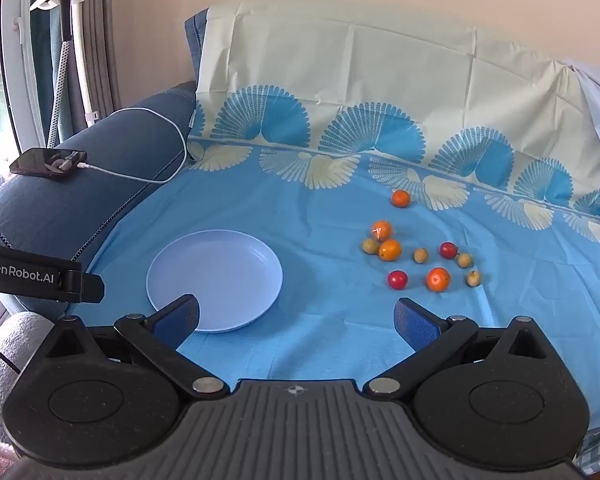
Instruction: Organize fruits
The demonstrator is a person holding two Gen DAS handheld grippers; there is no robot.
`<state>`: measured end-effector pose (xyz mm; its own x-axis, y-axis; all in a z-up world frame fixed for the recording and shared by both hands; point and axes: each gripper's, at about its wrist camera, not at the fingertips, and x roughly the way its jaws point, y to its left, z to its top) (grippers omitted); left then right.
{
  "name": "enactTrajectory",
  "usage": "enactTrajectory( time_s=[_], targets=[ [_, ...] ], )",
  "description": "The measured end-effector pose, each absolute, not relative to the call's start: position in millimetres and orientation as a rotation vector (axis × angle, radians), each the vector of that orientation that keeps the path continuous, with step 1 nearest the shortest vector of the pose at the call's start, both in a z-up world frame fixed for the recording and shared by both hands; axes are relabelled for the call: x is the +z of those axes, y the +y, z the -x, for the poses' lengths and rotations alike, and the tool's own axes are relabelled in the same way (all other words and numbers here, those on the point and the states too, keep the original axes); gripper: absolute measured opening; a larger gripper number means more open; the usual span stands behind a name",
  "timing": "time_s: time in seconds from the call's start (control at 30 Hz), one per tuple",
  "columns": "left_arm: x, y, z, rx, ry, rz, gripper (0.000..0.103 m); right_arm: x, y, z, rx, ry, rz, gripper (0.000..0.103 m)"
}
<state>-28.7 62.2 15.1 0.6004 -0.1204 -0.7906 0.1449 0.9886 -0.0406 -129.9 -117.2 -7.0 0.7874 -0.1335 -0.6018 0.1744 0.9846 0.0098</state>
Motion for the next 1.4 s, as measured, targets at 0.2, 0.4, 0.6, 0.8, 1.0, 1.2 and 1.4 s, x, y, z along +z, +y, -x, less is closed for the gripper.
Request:
enactTrajectory(
  time_s=[0.2, 0.4, 0.6, 0.8, 1.0, 1.2, 1.4],
  targets=[
    [15.3, 54.3, 34.1, -0.144, 0.912, -0.043, 0.103, -9.5, -129.5, 133.2, -0.149, 0.630, -0.055, 0.102],
    [14.2, 49.3, 34.9, -0.129, 0.910, -0.071, 0.103, -4.0, -117.3, 136.7, -0.159, 0.638, -0.059, 0.102],
    [11.5, 47.3, 34.0, -0.120, 0.916, -0.087, 0.103, -10.0, -117.5, 136.8, -0.156, 0.625, -0.061, 0.102],
    [7.1, 45.0, 34.8, -0.116, 0.922, -0.103, 0.103, -12.3, -117.6, 135.7, -0.155, 0.627, -0.059, 0.103],
    [5.1, 44.3, 34.2, -0.116, 0.927, -0.119, 0.103, -13.0, -119.1, 135.4, -0.152, 0.626, -0.062, 0.102],
    [3.4, 43.7, 35.1, -0.118, 0.927, -0.129, 0.103, -12.9, -118.6, 134.8, -0.153, 0.631, -0.056, 0.103],
    [1.5, 43.5, 35.2, -0.114, 0.931, -0.138, 0.103, -13.8, -118.9, 134.1, -0.153, 0.643, -0.053, 0.103]
  ],
)
